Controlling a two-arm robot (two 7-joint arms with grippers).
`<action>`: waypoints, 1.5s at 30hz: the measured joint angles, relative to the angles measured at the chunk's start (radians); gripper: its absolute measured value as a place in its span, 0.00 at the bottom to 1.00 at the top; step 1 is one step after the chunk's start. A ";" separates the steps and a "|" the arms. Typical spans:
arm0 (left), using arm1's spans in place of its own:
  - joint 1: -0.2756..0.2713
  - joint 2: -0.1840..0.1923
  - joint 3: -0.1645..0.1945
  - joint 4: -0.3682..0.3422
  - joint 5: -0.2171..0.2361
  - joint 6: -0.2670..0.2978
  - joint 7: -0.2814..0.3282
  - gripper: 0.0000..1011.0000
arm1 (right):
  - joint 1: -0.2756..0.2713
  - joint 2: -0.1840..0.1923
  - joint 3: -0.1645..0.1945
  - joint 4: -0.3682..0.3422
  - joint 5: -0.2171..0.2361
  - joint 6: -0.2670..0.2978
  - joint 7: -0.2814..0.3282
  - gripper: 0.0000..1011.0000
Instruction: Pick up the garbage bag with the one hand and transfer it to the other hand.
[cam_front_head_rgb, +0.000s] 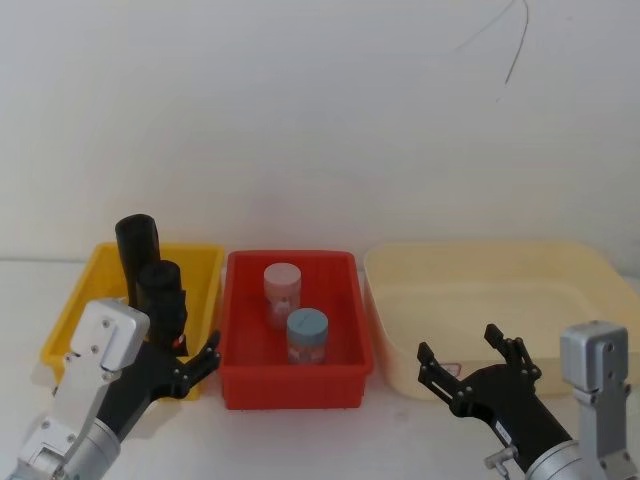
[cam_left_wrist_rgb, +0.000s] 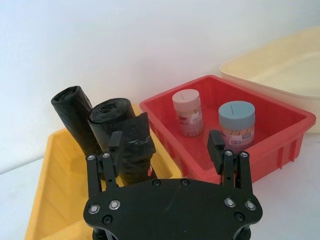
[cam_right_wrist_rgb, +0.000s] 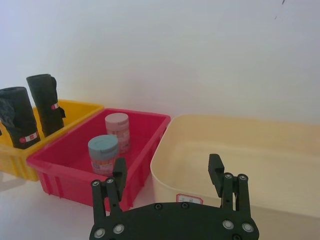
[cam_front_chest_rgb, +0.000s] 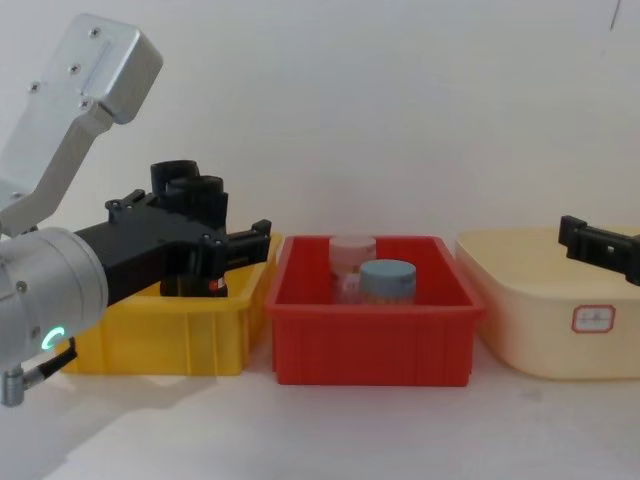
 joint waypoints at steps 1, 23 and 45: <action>0.000 0.000 0.000 0.000 0.000 0.000 0.000 0.99 | 0.000 0.000 0.000 0.000 0.000 0.000 0.000 0.99; 0.000 -0.001 -0.001 0.000 0.002 0.000 0.001 0.99 | 0.000 0.000 0.000 0.000 0.000 0.000 0.000 0.99; 0.012 -0.016 -0.058 0.002 0.015 0.033 0.057 0.99 | 0.000 0.000 0.000 0.000 0.000 0.000 0.000 0.99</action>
